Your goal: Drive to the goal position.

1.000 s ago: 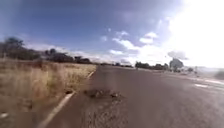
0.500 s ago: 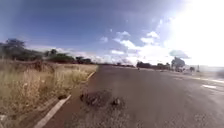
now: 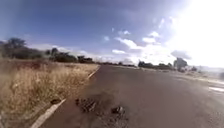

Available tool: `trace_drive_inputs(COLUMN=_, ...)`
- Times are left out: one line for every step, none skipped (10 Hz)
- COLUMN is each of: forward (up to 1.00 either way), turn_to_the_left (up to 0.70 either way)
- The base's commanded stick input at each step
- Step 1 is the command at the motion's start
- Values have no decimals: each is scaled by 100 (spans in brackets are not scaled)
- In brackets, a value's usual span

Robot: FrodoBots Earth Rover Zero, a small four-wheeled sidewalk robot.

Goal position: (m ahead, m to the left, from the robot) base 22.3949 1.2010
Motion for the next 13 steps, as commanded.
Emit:
trace_drive_inputs(forward=50, turn_to_the_left=13)
trace_drive_inputs(forward=50, turn_to_the_left=36)
trace_drive_inputs(forward=50, turn_to_the_left=0)
trace_drive_inputs(forward=50, turn_to_the_left=0)
trace_drive_inputs(forward=50, turn_to_the_left=0)
trace_drive_inputs(forward=50, turn_to_the_left=0)
trace_drive_inputs(forward=50, turn_to_the_left=0)
trace_drive_inputs(forward=50, turn_to_the_left=0)
trace_drive_inputs(forward=50, turn_to_the_left=0)
trace_drive_inputs(forward=50, turn_to_the_left=0)
trace_drive_inputs(forward=50, turn_to_the_left=0)
trace_drive_inputs(forward=50, turn_to_the_left=0)
trace_drive_inputs(forward=50, turn_to_the_left=0)
